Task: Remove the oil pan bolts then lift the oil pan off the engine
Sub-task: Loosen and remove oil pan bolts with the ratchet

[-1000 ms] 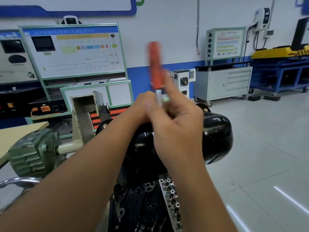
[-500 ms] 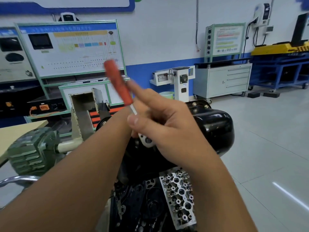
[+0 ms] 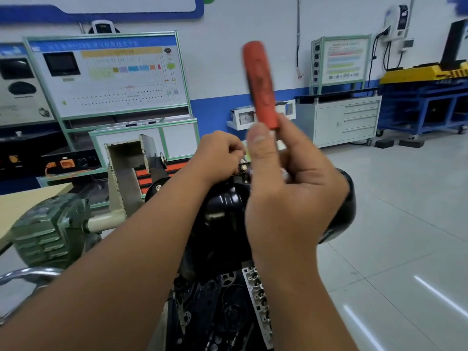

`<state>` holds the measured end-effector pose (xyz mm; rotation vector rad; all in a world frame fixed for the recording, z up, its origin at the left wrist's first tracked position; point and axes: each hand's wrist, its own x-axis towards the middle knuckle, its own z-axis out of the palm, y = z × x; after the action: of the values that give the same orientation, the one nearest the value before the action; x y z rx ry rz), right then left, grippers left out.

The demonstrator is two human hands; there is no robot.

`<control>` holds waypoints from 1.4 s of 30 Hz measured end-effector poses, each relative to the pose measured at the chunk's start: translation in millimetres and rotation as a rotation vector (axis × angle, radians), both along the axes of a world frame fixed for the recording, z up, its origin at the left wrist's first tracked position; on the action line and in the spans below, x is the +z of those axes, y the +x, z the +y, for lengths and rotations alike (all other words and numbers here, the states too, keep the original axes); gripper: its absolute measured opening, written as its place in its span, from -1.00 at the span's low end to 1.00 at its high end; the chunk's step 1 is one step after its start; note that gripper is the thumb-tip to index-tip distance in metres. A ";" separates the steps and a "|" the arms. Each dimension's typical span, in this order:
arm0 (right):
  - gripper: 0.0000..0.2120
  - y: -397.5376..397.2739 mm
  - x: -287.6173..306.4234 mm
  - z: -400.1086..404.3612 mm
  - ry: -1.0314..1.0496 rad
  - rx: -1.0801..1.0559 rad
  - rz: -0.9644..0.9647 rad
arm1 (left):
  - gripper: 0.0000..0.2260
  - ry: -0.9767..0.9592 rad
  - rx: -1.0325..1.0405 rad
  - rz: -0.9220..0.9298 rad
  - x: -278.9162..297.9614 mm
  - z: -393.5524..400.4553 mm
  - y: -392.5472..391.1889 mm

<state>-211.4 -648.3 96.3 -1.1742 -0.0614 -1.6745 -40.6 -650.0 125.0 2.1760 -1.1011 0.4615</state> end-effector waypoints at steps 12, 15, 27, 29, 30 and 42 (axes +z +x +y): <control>-0.83 -17.2 2.6 -64.8 0.400 0.056 -0.202 | -0.80 0.209 -0.036 0.044 -2.7 -3.0 4.9; -0.84 -16.8 2.8 -62.7 0.411 0.072 -0.197 | -0.72 0.238 -0.022 0.022 -1.0 -4.4 -0.9; -0.81 0.1 -4.3 -50.9 0.407 0.124 -0.106 | -0.84 0.211 -0.004 -0.017 -0.6 -5.7 2.5; -0.84 2.0 -5.1 -47.1 0.393 0.130 -0.088 | -0.81 0.214 -0.002 -0.011 0.0 -5.1 3.2; -0.87 2.2 -5.2 -45.2 0.383 0.135 -0.080 | -0.78 0.212 0.000 -0.011 0.3 -4.7 3.4; -0.87 1.4 -5.0 -46.4 0.405 0.158 -0.078 | -0.80 0.203 -0.020 -0.030 0.6 -0.4 1.3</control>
<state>-209.9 -694.7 91.3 -0.7795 0.1288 -1.5045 -39.3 -650.4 125.6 2.3365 -1.2319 0.3892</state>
